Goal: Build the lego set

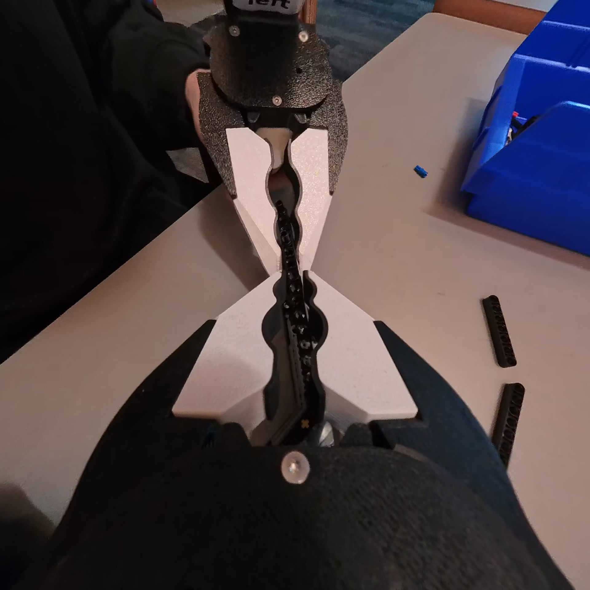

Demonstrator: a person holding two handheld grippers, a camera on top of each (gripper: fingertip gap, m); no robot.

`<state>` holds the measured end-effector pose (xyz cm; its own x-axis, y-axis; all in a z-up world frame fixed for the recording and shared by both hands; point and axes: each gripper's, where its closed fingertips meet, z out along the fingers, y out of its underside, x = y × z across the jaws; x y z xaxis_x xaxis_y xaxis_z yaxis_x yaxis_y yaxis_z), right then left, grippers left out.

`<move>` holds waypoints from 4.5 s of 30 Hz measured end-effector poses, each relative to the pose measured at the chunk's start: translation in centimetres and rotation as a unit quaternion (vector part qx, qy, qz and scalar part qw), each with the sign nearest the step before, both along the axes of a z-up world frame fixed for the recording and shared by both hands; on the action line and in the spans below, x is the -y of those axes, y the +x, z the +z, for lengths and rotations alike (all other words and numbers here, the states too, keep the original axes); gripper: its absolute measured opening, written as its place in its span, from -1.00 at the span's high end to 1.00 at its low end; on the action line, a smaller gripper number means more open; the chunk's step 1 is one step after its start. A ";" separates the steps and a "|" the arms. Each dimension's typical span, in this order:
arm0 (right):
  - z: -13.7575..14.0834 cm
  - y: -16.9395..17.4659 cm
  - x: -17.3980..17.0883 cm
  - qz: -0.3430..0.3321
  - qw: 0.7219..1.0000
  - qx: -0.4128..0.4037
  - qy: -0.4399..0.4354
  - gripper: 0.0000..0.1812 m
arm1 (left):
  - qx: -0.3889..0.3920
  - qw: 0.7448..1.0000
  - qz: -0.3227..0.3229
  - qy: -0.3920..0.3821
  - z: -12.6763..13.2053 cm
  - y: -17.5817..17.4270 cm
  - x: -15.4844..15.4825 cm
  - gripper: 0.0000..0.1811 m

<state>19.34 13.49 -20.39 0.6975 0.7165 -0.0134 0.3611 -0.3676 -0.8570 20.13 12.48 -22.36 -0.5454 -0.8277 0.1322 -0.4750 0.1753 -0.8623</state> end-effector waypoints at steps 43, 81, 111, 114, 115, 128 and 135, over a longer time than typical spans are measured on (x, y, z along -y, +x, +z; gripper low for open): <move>0.9 0.9 -0.6 -0.017 0.996 -0.086 -0.029 0.95 | -0.053 0.985 0.094 -0.135 0.3 0.6 -1.1 0.86; 0.6 1.3 0.8 -0.044 0.996 -0.068 -0.042 0.91 | 0.039 0.994 -0.082 -0.069 2.1 -0.4 -0.8 0.95; 0.9 1.0 1.3 -0.052 0.996 -0.077 0.015 0.95 | 0.044 0.991 -0.112 -0.054 2.0 -0.9 -0.5 0.95; 0.9 1.1 1.2 -0.052 0.995 -0.083 0.015 0.95 | 0.041 0.991 -0.111 -0.056 2.0 -0.8 -0.6 0.95; 0.9 1.1 1.2 -0.054 0.995 -0.089 0.013 0.95 | 0.042 0.991 -0.110 -0.056 2.0 -0.8 -0.6 0.95; 0.9 1.2 1.1 -0.055 0.997 -0.055 0.022 0.95 | 0.055 0.993 -0.100 -0.039 1.9 -0.8 -0.7 0.94; 0.8 1.1 1.2 -0.057 0.996 -0.072 0.008 0.95 | 0.058 0.993 -0.102 -0.033 1.9 -0.8 -0.6 0.94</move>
